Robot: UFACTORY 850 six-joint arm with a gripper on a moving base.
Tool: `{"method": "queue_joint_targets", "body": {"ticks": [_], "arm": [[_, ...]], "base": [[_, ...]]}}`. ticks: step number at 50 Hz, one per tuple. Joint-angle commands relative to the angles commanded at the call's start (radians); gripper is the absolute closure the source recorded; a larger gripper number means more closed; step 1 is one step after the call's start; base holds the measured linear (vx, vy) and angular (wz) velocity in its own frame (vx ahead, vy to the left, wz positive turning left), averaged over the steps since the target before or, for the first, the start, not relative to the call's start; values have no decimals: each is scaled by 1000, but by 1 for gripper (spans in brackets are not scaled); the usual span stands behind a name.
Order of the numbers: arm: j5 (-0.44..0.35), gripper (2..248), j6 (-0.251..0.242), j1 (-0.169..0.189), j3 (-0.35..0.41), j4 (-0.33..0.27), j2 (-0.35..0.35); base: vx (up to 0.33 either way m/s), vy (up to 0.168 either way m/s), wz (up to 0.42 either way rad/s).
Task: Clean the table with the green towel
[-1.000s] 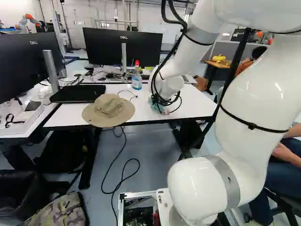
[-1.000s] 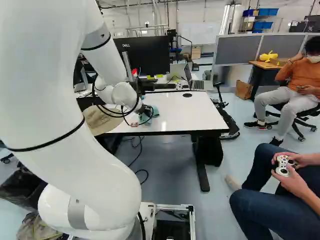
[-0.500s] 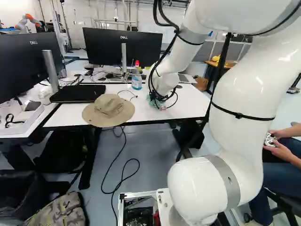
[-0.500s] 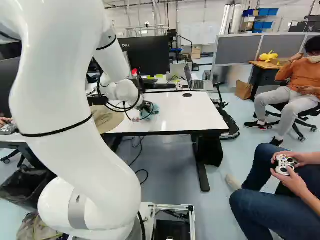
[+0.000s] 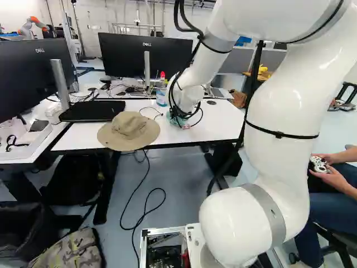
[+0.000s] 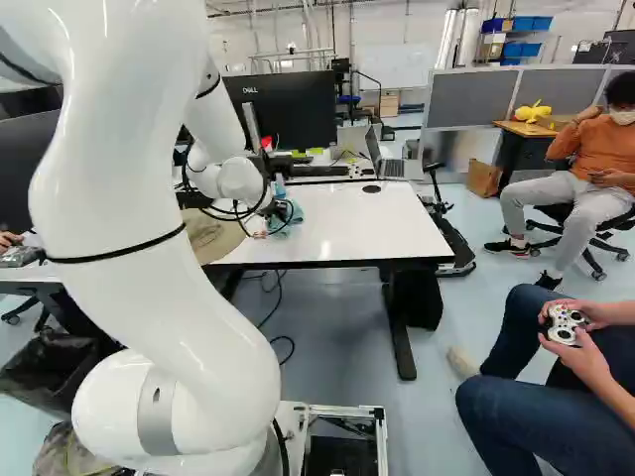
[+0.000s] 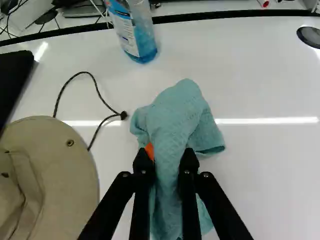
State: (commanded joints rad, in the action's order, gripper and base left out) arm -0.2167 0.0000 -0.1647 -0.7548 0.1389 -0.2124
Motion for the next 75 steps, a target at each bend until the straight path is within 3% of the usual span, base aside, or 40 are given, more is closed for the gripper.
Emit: {"method": "queue_joint_targets", "body": {"ticks": [17,43,55,75], "arm": [[0,188,0,-41,56,0,49],[0,188,0,-62,188,0,169],[0,188,0,-38,237,0,216],[0,188,0,37,260,0,239]], "base": [[0,0,0],[0,0,0],[0,0,0],[0,0,0]]}}
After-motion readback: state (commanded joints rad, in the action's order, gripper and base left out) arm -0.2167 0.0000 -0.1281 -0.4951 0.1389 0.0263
